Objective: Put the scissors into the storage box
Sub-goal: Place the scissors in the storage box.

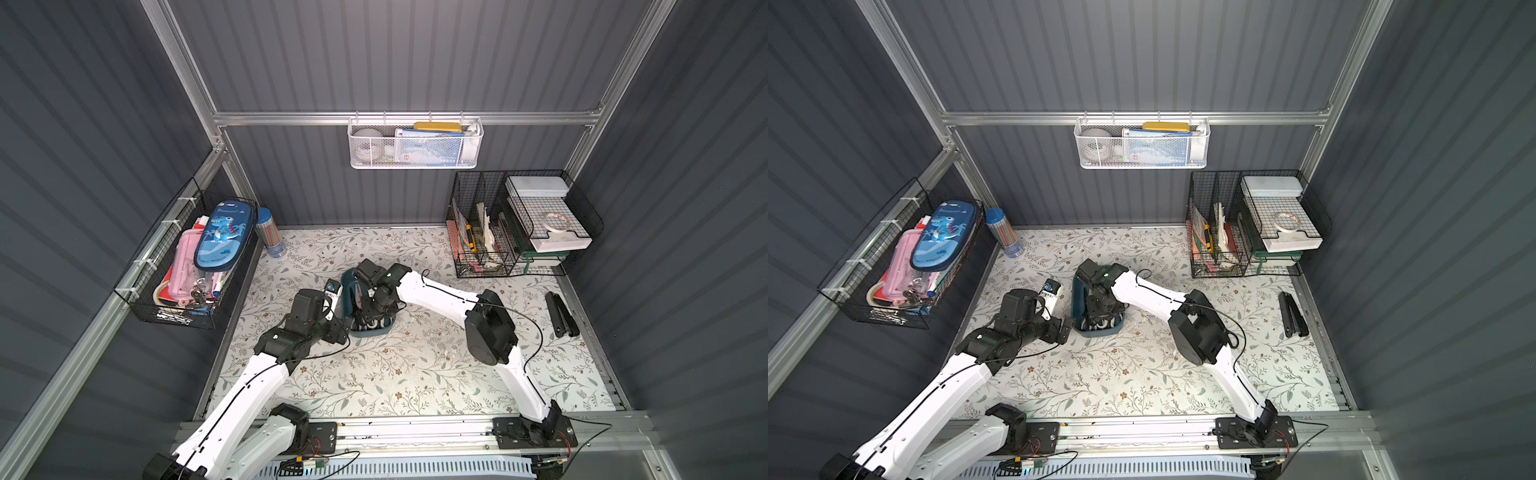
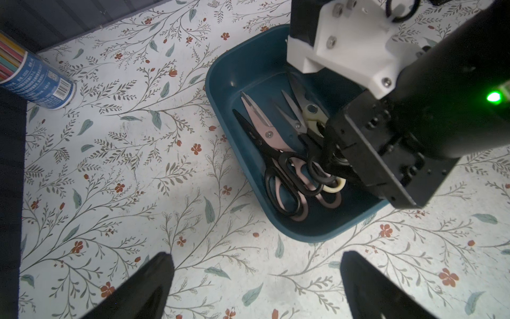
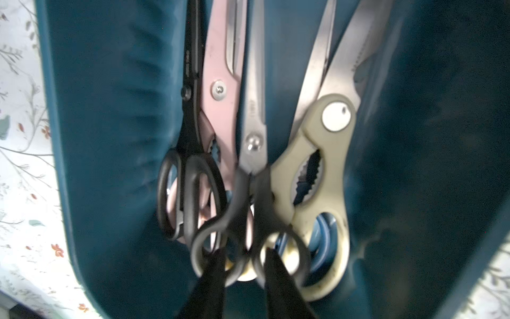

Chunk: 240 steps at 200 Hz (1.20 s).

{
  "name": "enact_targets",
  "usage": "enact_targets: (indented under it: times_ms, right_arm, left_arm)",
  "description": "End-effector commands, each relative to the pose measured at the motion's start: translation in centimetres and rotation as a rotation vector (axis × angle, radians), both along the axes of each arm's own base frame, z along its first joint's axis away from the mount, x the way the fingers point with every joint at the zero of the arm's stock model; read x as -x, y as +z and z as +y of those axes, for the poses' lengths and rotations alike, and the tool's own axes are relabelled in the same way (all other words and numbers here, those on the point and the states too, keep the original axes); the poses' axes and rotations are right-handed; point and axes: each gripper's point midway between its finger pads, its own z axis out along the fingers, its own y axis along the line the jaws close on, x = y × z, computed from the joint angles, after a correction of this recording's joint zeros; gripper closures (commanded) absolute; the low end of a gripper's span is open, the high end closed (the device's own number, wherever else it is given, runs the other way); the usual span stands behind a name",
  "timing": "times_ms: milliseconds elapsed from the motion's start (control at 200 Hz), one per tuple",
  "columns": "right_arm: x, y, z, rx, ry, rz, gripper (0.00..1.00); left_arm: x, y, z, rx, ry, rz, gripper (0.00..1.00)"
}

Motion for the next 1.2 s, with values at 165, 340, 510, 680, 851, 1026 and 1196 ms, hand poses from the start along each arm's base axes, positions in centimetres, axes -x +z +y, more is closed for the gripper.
enact_targets:
  times_ms: [165,340,510,680,851,1026,1196]
  right_arm:
    - [-0.6,6.3,-1.9,-0.129,-0.007,-0.062,0.56]
    - [-2.0,10.3,-11.0,-0.189,-0.166,-0.235,0.54]
    - [-1.8,9.4,-24.9,-0.131,-0.426,-0.289,0.52]
    - [2.7,5.3,-34.4,0.175,-0.478,-0.184,0.60]
    - [5.3,1.8,-35.8,0.274,-0.413,-0.032,0.63]
    - [4.6,-1.1,-34.8,0.287,-0.337,0.054,0.60]
    - [2.9,-2.2,-33.6,0.271,-0.288,0.066,0.60]
  left_arm:
    - [0.2,0.1,-1.1,0.028,-0.060,0.025,0.01]
    - [1.5,0.3,-5.7,0.206,-0.285,0.046,0.01]
    - [2.9,0.2,-8.0,0.302,-0.407,0.114,0.00]
    - [4.2,1.0,-9.5,0.369,-0.490,0.093,0.01]
    - [6.7,-0.7,-11.7,0.293,-0.598,0.138,0.01]
    - [7.0,-1.5,-12.2,0.268,-0.613,0.194,0.01]
    - [6.3,-1.3,-11.2,0.212,-0.569,0.141,0.01]
